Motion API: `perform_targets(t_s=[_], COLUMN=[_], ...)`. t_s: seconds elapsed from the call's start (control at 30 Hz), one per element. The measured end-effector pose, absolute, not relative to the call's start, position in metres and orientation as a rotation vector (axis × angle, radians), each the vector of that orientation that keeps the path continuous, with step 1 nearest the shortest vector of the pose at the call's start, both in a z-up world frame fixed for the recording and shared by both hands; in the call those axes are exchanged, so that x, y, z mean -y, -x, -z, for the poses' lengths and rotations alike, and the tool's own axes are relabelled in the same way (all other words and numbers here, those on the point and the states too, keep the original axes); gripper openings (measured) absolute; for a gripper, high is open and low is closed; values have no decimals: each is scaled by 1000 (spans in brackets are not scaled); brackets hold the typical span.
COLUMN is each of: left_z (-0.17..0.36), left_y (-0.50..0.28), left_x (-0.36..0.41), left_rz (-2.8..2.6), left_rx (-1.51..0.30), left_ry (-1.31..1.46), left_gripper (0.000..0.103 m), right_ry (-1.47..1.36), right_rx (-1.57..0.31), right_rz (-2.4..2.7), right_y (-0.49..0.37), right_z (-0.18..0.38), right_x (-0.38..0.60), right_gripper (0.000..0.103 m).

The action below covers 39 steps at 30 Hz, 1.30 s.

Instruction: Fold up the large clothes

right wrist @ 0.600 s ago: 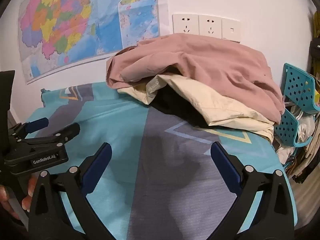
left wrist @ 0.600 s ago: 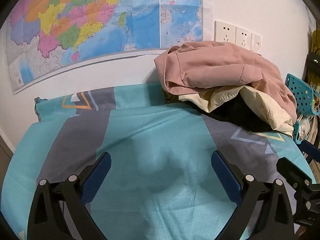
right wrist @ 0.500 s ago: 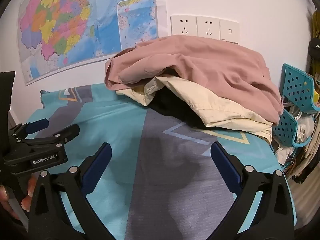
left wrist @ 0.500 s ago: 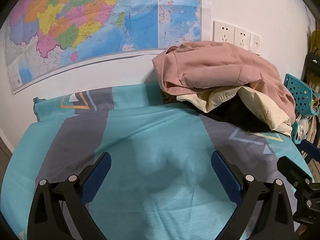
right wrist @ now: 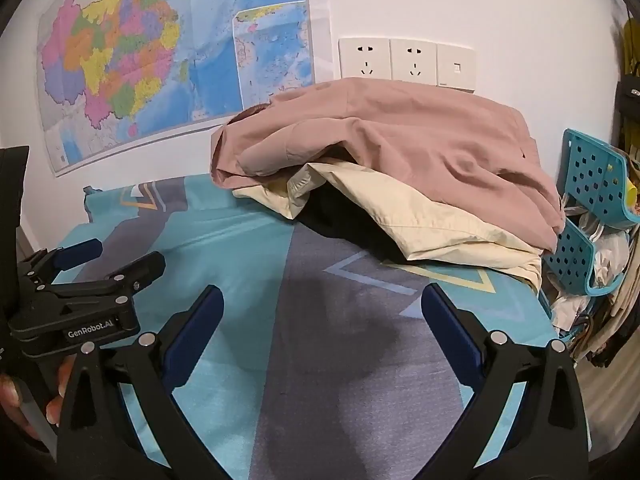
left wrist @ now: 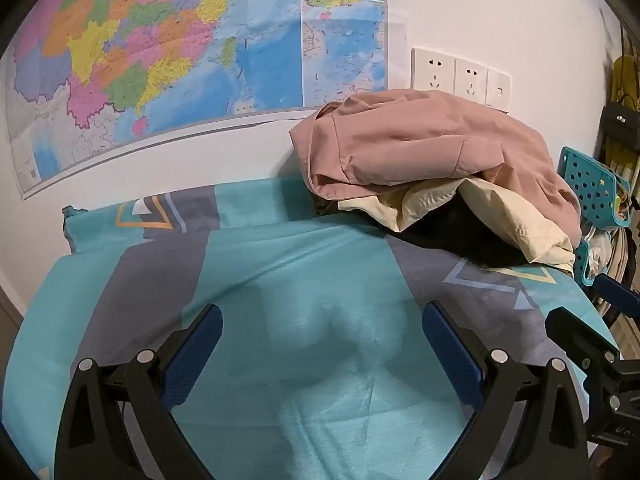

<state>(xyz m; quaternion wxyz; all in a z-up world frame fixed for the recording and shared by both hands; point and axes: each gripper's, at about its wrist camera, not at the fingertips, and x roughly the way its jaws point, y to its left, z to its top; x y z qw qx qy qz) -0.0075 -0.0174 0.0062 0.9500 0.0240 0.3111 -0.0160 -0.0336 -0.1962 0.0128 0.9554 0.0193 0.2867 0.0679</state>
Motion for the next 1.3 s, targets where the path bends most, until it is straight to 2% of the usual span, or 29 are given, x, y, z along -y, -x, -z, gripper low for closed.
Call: perform_targets(t_s=[1.3], left_z=[-12], left_y=[11], left_x=[18], left_rz=[54], left_rx=[-636], left_ry=[-33], left_gripper=[97], right_ry=[-41], right_rx=[-560], right_rz=[-149], right_y=[39], right_z=[-18], right_x=[198], right_gripper=[98])
